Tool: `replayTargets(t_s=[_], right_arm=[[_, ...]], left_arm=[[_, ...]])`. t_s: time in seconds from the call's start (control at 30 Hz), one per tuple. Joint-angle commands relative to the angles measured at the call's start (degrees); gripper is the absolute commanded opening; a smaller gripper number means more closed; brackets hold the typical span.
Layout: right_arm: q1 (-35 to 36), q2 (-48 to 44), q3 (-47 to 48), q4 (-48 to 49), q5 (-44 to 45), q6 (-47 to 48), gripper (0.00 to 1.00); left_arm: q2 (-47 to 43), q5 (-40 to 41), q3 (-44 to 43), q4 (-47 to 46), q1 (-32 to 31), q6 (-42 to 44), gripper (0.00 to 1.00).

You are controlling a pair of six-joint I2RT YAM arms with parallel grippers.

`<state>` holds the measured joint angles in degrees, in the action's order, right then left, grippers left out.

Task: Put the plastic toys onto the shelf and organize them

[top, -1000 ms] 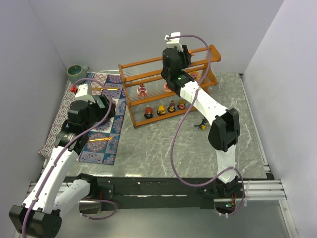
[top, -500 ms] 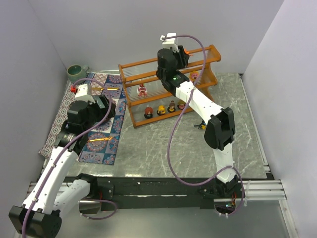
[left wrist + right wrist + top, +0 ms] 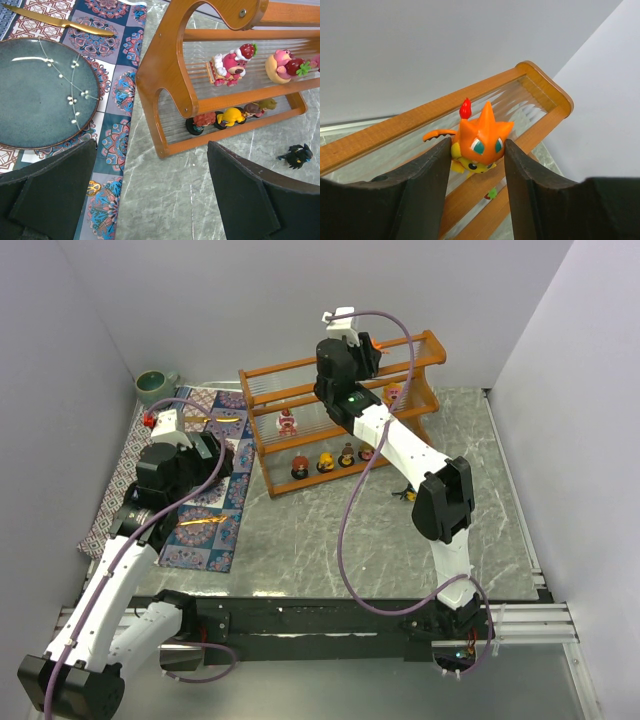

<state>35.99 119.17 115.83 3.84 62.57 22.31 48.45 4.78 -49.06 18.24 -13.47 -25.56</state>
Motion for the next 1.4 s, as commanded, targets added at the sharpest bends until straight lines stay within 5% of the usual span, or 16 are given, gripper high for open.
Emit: replayTargets(t_s=[0.0, 0.43, 1.23, 1.37], right_arm=[[0.6, -0.2, 2.2, 1.0, 0.7, -1.1, 0.54], [0.5, -0.7, 1.6, 1.2, 0.1, -1.4, 0.60], [0.8, -10.3, -5.9, 1.6, -9.3, -5.2, 0.99], [1.2, -13.3, -7.6, 1.3, -10.9, -6.7, 1.00]], left_arm=[[-1.3, -0.6, 0.2, -2.2, -0.1, 0.6, 0.97], [-1.2, -0.6, 0.2, -2.2, -0.2, 0.6, 0.97], [-1.6, -1.0, 0.2, -2.2, -0.2, 0.7, 0.97], [-1.6, -0.6, 0.3, -2.2, -0.2, 0.7, 0.97]])
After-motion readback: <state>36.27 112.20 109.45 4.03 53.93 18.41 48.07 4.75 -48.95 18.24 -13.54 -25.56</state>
